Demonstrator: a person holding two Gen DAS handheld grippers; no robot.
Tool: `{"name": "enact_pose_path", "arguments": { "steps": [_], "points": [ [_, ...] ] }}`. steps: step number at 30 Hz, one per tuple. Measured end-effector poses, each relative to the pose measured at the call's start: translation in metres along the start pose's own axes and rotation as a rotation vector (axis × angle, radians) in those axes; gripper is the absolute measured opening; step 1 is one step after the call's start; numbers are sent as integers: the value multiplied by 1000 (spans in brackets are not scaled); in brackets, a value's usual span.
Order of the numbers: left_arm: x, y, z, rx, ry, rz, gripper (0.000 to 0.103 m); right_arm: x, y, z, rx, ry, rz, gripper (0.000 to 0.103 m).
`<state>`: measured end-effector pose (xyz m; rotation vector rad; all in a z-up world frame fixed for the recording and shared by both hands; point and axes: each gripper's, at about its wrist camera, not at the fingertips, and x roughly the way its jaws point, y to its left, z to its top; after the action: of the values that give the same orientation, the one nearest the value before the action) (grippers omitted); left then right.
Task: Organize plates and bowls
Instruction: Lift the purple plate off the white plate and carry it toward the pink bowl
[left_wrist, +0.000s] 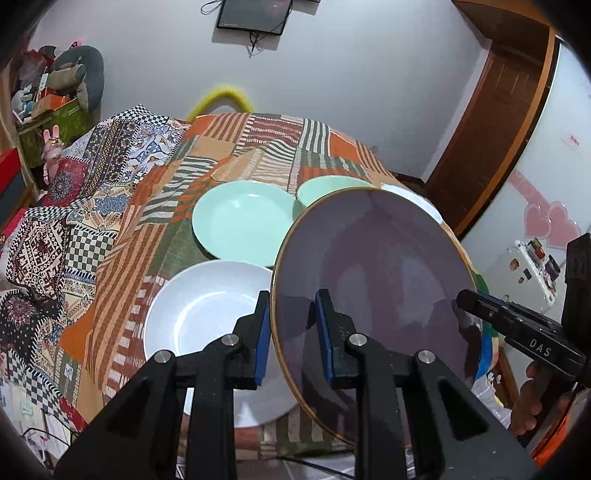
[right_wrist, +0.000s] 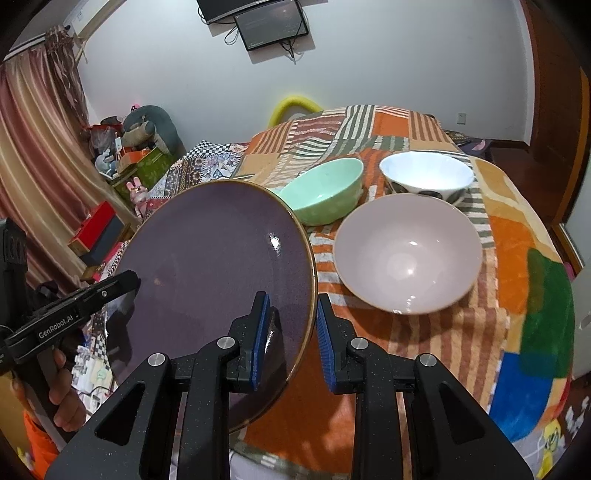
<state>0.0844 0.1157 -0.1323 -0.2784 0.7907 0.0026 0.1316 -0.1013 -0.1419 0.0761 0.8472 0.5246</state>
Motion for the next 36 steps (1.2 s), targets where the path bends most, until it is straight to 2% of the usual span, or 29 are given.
{"name": "enact_pose_path", "arguments": {
  "steps": [15, 36],
  "points": [
    [17, -25, -29, 16, 113, -2, 23, -10, -28, -35, 38, 48, -10, 23],
    [73, -42, -49, 56, 282, 10, 23, 4, -60, -73, 140, 164, -18, 23]
  ]
}}
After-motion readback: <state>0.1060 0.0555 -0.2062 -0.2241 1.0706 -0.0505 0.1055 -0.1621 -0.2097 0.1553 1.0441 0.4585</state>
